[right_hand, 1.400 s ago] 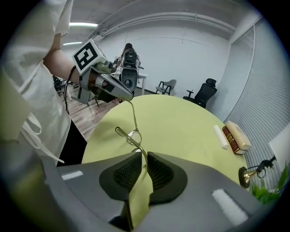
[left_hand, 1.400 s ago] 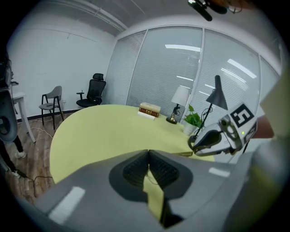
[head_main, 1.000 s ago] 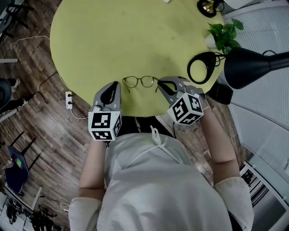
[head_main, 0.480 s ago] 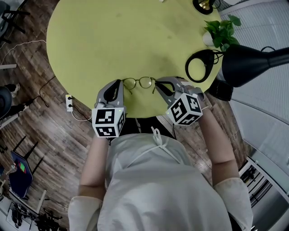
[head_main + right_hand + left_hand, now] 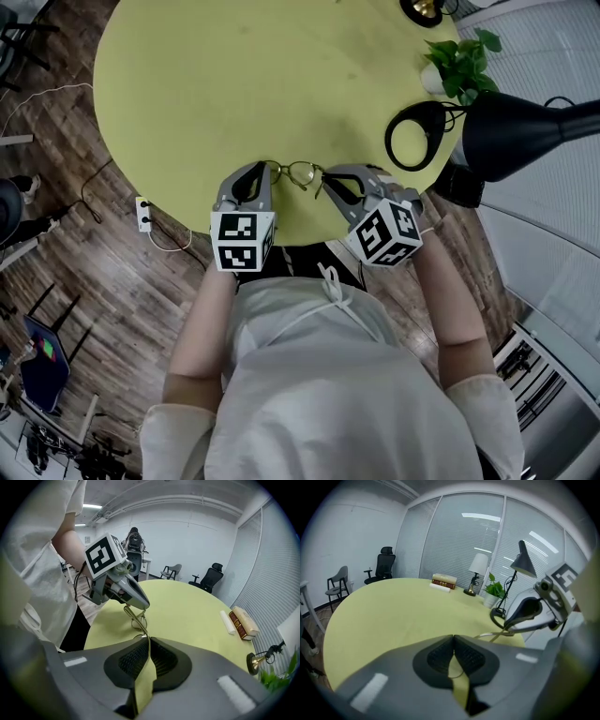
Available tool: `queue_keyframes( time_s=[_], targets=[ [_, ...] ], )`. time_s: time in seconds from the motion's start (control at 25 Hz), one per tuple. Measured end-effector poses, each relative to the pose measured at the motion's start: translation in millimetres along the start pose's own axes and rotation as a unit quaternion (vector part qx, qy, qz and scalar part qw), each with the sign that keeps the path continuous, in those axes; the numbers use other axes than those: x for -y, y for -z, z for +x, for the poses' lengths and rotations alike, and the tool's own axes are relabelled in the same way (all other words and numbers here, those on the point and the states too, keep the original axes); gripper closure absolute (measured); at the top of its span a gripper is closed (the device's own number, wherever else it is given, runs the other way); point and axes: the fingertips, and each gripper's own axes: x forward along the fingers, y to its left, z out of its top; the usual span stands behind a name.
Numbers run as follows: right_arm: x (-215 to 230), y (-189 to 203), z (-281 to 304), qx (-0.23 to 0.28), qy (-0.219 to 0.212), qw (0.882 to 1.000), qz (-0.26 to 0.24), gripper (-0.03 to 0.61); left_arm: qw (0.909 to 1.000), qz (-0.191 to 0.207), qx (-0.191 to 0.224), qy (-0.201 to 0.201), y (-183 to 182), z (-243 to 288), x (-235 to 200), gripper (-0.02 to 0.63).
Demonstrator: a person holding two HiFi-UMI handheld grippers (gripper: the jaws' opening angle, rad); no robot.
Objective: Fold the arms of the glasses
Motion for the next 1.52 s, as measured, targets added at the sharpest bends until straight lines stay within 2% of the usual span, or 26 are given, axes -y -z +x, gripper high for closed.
queue_keyframes(
  time_s=[0.24, 0.68, 1.0, 1.08, 1.24, 1.32, 1.44, 1.52],
  targets=[
    [-0.3, 0.1, 0.0, 0.008, -0.004, 1.0, 0.024, 0.563, 0.9997, -0.008, -0.022, 0.001, 9.7, 16.9, -0.4, 0.606],
    [3.0, 3.1, 0.5, 0.006, -0.006, 0.999, 0.034, 0.563, 0.9986, -0.01, -0.051, 0.001, 24.7, 34.1, 1.8, 0.606],
    [0.5, 6.1, -0.7, -0.001, -0.014, 0.999, 0.032, 0.563, 0.9986, -0.028, -0.044, 0.0, 22.3, 23.0, 1.2, 0.606],
    [-0.5, 7.7, -1.4, -0.002, -0.018, 0.999, 0.029, 0.563, 0.9986, -0.022, -0.048, 0.001, 25.7, 15.7, 5.4, 0.606],
    [-1.0, 9.5, -2.3, -0.007, -0.023, 0.999, 0.022, 0.563, 0.9966, 0.009, -0.081, 0.009, 54.5, 7.7, 14.6, 0.606],
    [-1.9, 7.2, -2.1, -0.007, -0.024, 1.0, 0.018, 0.563, 0.9957, -0.009, -0.092, 0.005, 65.7, 5.3, 11.8, 0.606],
    [-2.5, 6.7, -1.8, -0.007, -0.025, 1.0, 0.012, 0.563, 0.9936, -0.069, -0.09, -0.002, 67.4, 6.6, 5.6, 0.607],
    [-2.4, 7.0, -1.8, -0.009, -0.024, 1.0, 0.007, 0.563, 0.9915, -0.094, -0.09, -0.004, 66.1, 10.3, 1.3, 0.607]
  ],
)
